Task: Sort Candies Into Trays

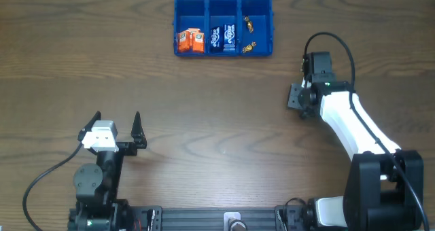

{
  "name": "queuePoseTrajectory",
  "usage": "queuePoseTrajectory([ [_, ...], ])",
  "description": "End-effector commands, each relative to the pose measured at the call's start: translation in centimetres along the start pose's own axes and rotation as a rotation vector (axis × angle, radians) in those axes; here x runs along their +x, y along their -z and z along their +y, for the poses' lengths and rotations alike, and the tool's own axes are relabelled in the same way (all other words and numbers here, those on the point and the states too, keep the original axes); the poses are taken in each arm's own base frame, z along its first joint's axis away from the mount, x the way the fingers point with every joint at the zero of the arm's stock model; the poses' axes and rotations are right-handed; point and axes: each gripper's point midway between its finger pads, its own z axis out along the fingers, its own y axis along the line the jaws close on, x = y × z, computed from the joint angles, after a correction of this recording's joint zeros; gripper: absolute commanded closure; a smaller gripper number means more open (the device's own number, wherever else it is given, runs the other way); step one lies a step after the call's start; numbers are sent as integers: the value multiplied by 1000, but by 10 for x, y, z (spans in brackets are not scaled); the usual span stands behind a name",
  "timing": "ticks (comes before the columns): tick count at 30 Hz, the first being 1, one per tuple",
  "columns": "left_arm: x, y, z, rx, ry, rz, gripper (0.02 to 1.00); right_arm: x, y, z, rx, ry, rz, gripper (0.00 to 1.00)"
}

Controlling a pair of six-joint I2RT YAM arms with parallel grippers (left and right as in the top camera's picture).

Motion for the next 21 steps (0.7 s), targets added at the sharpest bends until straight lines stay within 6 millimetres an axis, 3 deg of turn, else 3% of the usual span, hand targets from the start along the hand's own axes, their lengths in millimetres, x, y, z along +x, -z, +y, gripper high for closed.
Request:
queuePoseTrajectory([
  [1,16,-1,-1,11,-12,49,20,6,-19,-8,5,-43,44,503],
  [7,16,-1,-1,11,-12,49,23,0,-46,-7,4,-49,35,503],
  [13,16,-1,-1,11,-12,49,20,-2,-52,-6,3,-48,29,516],
  [19,16,-1,-1,11,-12,49,20,8,-59,-8,14,-46,73,678],
  [21,16,-1,-1,11,-12,49,20,11,-59,-8,16,-44,83,680],
])
